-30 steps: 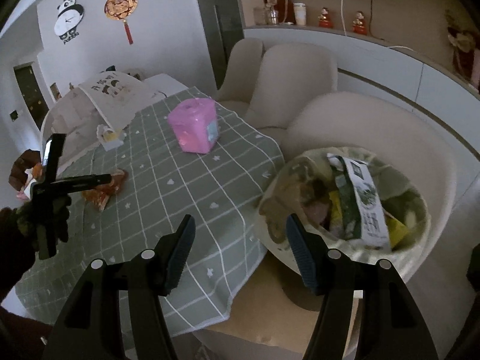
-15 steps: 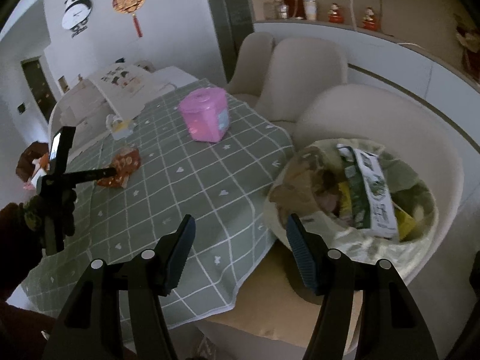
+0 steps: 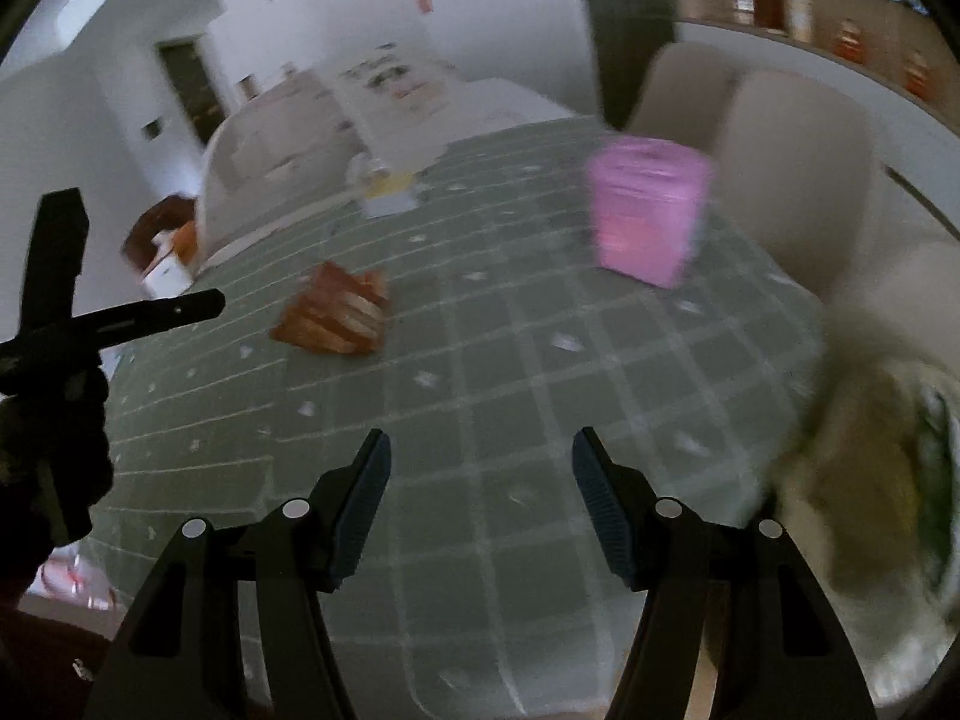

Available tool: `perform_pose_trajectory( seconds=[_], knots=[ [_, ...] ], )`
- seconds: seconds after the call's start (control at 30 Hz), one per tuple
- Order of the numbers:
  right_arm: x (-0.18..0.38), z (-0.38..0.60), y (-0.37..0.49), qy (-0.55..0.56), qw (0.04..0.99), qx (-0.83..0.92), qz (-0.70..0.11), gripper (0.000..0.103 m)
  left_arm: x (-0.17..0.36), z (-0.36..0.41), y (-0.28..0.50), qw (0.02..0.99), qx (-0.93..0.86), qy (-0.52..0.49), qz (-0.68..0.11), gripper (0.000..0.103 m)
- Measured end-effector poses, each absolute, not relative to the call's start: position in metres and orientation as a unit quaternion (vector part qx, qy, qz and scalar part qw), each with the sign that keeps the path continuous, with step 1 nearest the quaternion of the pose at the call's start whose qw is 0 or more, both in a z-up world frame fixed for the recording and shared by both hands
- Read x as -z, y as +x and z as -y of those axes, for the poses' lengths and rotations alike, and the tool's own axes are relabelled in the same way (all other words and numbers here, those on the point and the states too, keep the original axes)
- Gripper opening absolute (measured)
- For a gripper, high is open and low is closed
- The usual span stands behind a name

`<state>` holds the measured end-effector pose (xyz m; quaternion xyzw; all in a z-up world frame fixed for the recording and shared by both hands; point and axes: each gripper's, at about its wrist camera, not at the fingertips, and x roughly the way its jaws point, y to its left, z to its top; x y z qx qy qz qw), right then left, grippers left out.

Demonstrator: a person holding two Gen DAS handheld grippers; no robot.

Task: Collect trash

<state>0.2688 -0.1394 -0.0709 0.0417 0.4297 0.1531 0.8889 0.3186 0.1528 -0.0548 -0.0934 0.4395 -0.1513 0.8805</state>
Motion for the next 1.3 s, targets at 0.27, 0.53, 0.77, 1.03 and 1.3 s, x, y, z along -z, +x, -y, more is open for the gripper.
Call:
perform_pose_trajectory(
  seconds=[0.27,0.53,0.77,1.03,1.3],
  knots=[
    [0.086,0.045,0.340,-0.010,0.870,-0.230,-0.436,0.060,0.073,-0.227,0.283,0.870,0.101,-0.108,-0.471,0.005],
    [0.122,0.027,0.344,-0.016,0.879,-0.169,-0.445,0.060,0.081,-0.266,0.280,0.865,0.109,-0.131,-0.472,0.027],
    [0.140,0.040,0.331,0.070,0.861,-0.169,-0.475,0.060,0.099,-0.274,0.302,0.855,0.125,-0.142,-0.483,0.031],
    [0.142,-0.002,0.340,-0.003,0.873,-0.107,-0.475,0.060,0.109,-0.256,0.330,0.845,0.160,-0.135,-0.492,0.032],
    [0.144,-0.016,0.329,-0.072,0.874,-0.131,-0.462,0.032,0.114,-0.250,0.347,0.840,0.176,-0.130,-0.497,0.036]
  ],
)
